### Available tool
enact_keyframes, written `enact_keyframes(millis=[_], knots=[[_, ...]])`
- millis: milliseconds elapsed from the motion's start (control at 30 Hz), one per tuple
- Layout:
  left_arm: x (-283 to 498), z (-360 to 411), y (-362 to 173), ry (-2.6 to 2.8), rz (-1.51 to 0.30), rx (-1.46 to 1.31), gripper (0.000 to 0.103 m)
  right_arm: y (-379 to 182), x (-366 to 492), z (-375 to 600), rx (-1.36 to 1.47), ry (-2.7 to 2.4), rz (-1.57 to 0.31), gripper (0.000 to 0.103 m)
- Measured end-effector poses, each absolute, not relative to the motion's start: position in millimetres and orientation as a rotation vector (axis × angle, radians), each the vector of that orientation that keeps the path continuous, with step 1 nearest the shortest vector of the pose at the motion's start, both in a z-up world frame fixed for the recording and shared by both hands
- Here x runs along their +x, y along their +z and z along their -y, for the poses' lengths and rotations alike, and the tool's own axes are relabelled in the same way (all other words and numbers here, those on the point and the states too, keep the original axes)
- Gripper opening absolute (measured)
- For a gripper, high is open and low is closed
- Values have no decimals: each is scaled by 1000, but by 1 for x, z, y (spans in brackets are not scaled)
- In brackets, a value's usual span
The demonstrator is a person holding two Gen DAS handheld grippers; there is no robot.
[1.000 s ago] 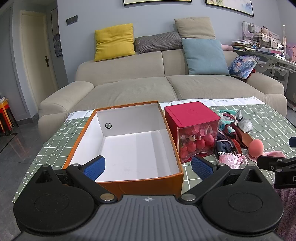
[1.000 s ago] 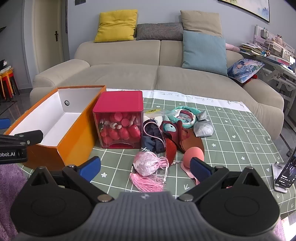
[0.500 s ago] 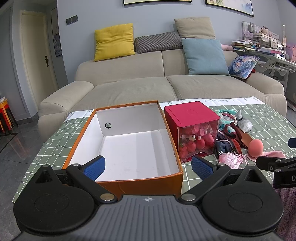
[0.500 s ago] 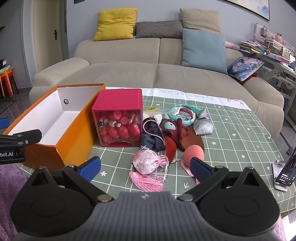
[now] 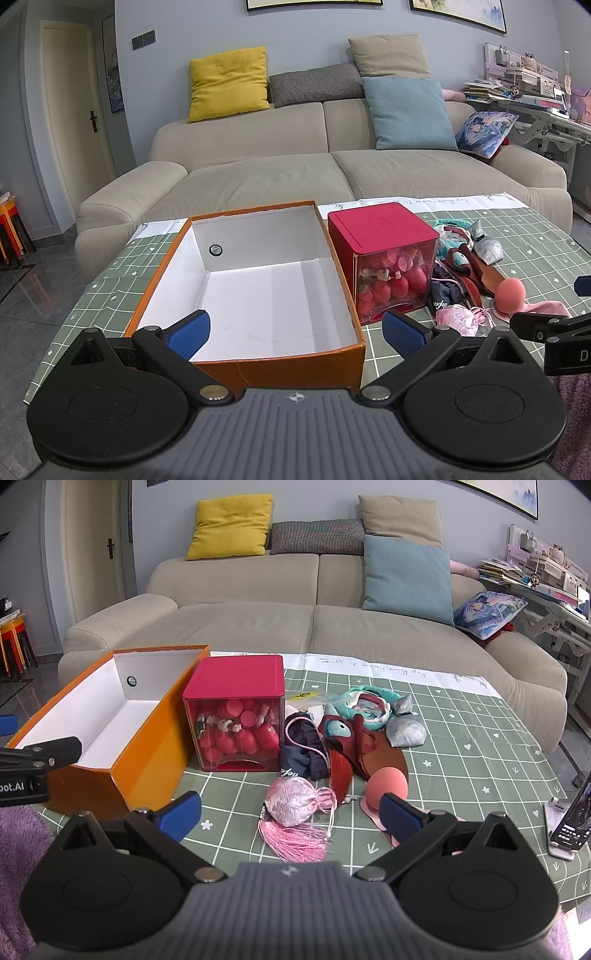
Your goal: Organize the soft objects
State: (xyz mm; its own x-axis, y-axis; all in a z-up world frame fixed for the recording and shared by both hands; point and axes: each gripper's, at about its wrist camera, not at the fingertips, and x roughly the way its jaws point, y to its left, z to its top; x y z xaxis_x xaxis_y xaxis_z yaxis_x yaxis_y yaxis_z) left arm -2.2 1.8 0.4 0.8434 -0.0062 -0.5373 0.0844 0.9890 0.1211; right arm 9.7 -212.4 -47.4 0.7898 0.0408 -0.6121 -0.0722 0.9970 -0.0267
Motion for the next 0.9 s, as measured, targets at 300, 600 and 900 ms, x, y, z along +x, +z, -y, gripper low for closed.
enact_keyframes(millis=[300, 600, 900], knots=[[-2, -2, 0, -49, -567, 141, 103, -49, 10, 213, -48, 60, -660, 101], [-2, 1, 1, -50, -567, 140, 103, -50, 10, 213, -47, 59, -663, 101], [-2, 1, 1, -50, -567, 140, 103, -51, 11, 213, -45, 59, -665, 101]])
